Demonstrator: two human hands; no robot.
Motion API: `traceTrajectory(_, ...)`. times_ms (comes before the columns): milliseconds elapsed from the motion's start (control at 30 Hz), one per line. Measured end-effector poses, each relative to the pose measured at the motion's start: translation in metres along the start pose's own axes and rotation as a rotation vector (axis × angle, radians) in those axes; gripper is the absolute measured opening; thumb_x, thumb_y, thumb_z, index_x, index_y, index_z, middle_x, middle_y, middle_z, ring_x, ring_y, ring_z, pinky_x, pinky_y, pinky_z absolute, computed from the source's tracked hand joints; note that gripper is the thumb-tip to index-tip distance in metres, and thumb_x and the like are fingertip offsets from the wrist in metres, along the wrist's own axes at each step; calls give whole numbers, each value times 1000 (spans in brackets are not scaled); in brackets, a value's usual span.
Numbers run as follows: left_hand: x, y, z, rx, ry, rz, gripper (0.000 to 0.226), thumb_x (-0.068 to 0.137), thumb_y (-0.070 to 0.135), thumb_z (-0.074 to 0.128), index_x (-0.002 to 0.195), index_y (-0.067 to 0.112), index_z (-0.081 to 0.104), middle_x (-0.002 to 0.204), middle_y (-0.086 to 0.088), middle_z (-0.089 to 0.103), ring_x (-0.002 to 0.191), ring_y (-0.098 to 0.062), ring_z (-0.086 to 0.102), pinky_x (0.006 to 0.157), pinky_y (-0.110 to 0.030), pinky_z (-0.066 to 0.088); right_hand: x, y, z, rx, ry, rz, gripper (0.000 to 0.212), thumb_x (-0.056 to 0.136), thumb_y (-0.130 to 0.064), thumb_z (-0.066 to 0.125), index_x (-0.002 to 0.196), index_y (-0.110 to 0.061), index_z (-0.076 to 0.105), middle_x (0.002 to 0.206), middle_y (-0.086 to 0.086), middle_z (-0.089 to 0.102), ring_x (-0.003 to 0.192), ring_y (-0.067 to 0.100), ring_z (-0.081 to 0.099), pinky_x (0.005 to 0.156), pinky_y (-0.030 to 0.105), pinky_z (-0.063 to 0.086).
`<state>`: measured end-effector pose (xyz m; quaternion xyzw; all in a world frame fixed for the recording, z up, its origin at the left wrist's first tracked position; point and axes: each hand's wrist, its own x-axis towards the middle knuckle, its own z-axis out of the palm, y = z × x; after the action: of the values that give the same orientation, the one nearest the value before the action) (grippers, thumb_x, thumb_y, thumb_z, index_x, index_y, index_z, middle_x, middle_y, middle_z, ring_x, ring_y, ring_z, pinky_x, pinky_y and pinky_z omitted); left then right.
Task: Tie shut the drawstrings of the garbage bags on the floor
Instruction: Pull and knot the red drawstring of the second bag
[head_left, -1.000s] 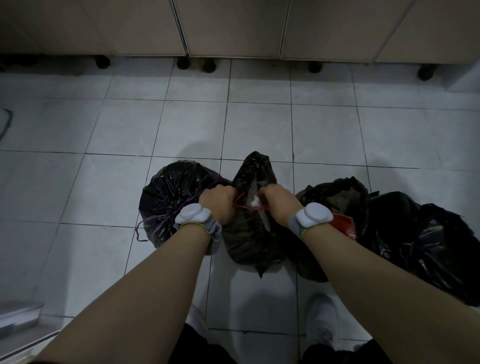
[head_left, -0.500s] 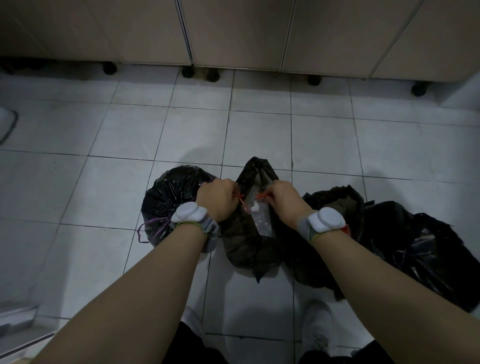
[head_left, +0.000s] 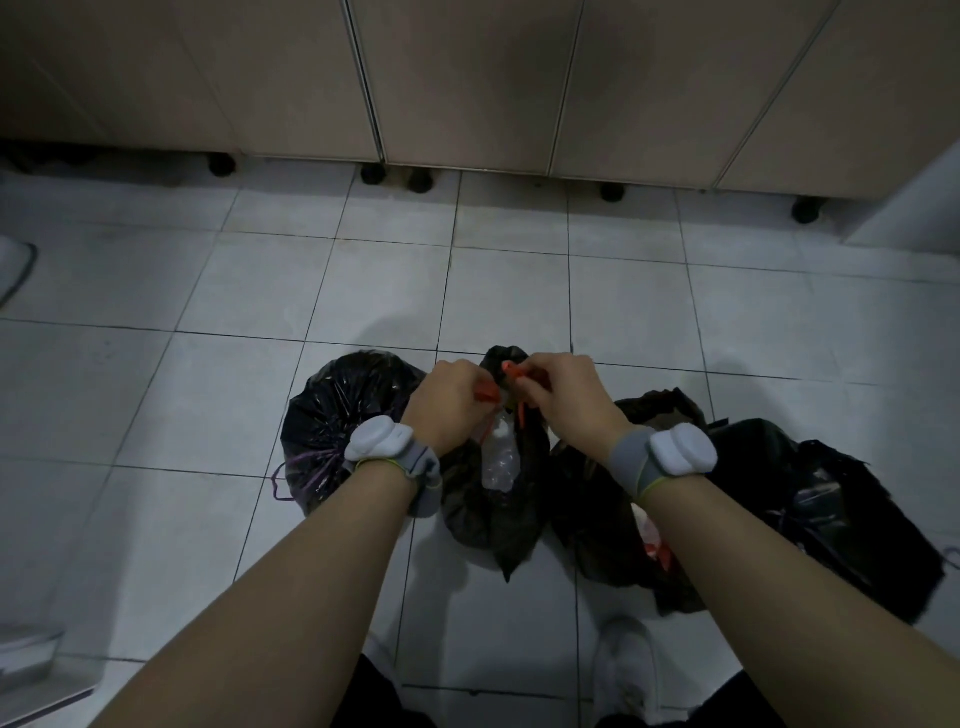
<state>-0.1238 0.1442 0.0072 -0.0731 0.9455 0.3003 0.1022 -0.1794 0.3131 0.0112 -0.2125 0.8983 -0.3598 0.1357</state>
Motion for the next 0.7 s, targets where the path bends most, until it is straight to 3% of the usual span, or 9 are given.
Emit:
traceTrajectory(67, 1, 0, 0, -63, 27, -2, 12, 88, 19, 72, 91, 14, 82, 85, -8, 78, 84, -22, 73, 82, -37, 58, -4, -2, -5, 27, 0, 9, 13, 95, -17, 66, 99, -13, 77, 76, -6, 70, 68, 6, 66, 74, 23, 56)
traceTrajectory(167, 3, -1, 2, -134, 40, -6, 10, 84, 23, 80, 87, 14, 80, 83, -3, 78, 82, -17, 73, 81, -31, 58, -8, -4, -12, 45, -1, 27, 13, 95, -16, 66, 100, -11, 76, 78, -1, 74, 71, 12, 69, 78, 26, 57)
traceTrajectory(333, 6, -3, 9, -235, 10, -43, 14, 80, 22, 85, 80, 17, 72, 74, 6, 71, 68, -4, 63, 65, -19, 46, -15, -2, -10, 146, 19, 120, 14, 97, -15, 63, 92, -8, 75, 73, 7, 74, 68, 18, 70, 75, 30, 58)
traceTrajectory(400, 8, -5, 12, -267, 5, -43, 15, 79, 19, 84, 87, 18, 72, 78, 4, 72, 71, -8, 64, 70, -21, 48, -16, -1, -7, 114, 20, 136, 16, 97, -18, 62, 94, -9, 75, 80, 9, 74, 74, 19, 71, 79, 32, 57)
traceTrajectory(533, 13, -6, 10, -359, -54, -25, 40, 72, 21, 91, 110, 22, 78, 90, 0, 79, 84, -11, 72, 82, -23, 55, -9, -7, -5, 136, 18, 145, 18, 98, -16, 60, 102, -7, 75, 93, 13, 72, 84, 25, 71, 86, 39, 56)
traceTrajectory(600, 14, -8, 10, -368, -85, -8, 45, 70, 27, 94, 112, 23, 80, 89, 7, 79, 81, -2, 70, 80, -19, 53, -9, -11, -3, 168, 22, 143, 18, 98, -15, 61, 104, -6, 75, 93, 9, 75, 84, 20, 71, 84, 30, 57)
traceTrajectory(700, 14, -10, 10, -390, -94, 1, 21, 73, 28, 93, 91, 24, 83, 71, 11, 73, 63, 4, 61, 70, -18, 48, -7, -14, 1, 191, 49, 160, 16, 96, -13, 65, 108, -9, 74, 89, 2, 74, 75, 9, 67, 70, 13, 53)
